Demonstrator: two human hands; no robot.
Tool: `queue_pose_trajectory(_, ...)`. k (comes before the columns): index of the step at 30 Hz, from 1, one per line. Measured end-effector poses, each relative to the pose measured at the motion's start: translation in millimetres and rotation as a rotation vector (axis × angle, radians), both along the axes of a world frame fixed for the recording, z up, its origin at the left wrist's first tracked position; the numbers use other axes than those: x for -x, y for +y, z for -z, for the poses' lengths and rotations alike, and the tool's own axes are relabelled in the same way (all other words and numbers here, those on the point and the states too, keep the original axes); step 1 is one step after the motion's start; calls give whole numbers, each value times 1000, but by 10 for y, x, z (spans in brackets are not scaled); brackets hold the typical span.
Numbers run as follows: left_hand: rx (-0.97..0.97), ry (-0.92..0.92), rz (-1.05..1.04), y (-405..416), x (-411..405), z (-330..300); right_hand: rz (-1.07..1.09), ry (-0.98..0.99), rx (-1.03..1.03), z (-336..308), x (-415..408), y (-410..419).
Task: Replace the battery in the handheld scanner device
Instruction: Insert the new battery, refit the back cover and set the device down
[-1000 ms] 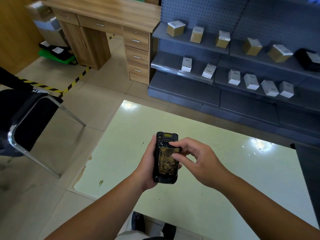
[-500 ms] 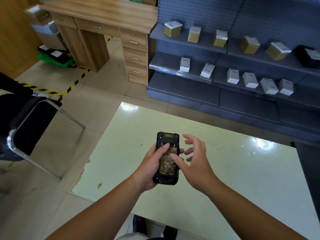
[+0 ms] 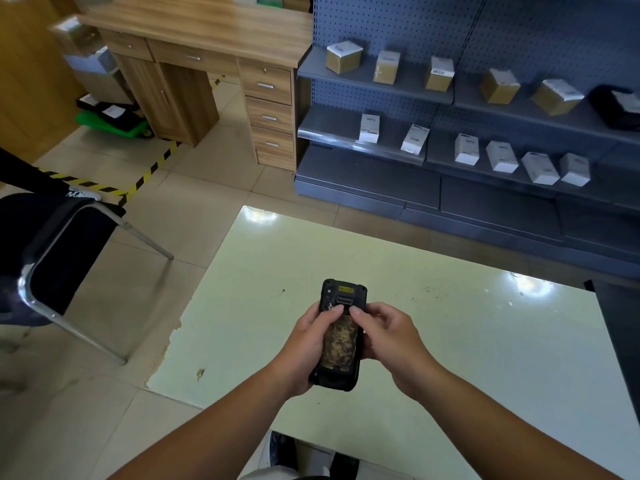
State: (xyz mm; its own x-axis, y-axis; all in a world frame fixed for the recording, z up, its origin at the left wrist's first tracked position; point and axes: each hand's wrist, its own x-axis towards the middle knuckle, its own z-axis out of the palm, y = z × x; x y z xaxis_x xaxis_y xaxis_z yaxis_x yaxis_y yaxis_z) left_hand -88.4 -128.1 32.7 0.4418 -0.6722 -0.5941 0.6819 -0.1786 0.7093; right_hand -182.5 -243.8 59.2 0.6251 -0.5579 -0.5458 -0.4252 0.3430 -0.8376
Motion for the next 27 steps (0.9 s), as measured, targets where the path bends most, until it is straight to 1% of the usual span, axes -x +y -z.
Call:
queue_pose_trajectory(5, -106, 9, -25, -57, -8, 19, 43, 19, 10, -25, -49, 37)
queue_pose_trajectory(7, -125, -24, -30, -69, -10, 40, 55, 33, 11, -28, -70, 46)
queue_pose_trajectory(11, -174, -148, -44, -102, -8, 69, 98, 115, 42, 2, -132, 60)
queue_pose_trajectory(14, -215, -186, -44, -126, -1, 48, 111, 147, 47, 23, -169, 53)
queue_pose_trajectory(17, -238, -177, -34, -125, -10, 54, 98, 167, 27, 34, -186, 47)
queue_pose_trajectory(21, -193, -95, -1, -101, -15, 55, 99, 178, 19, 26, -180, 56)
queue_pose_trajectory(27, -191, -69, 10, -77, -36, 78, 106, 177, 22, 11, -164, 79)
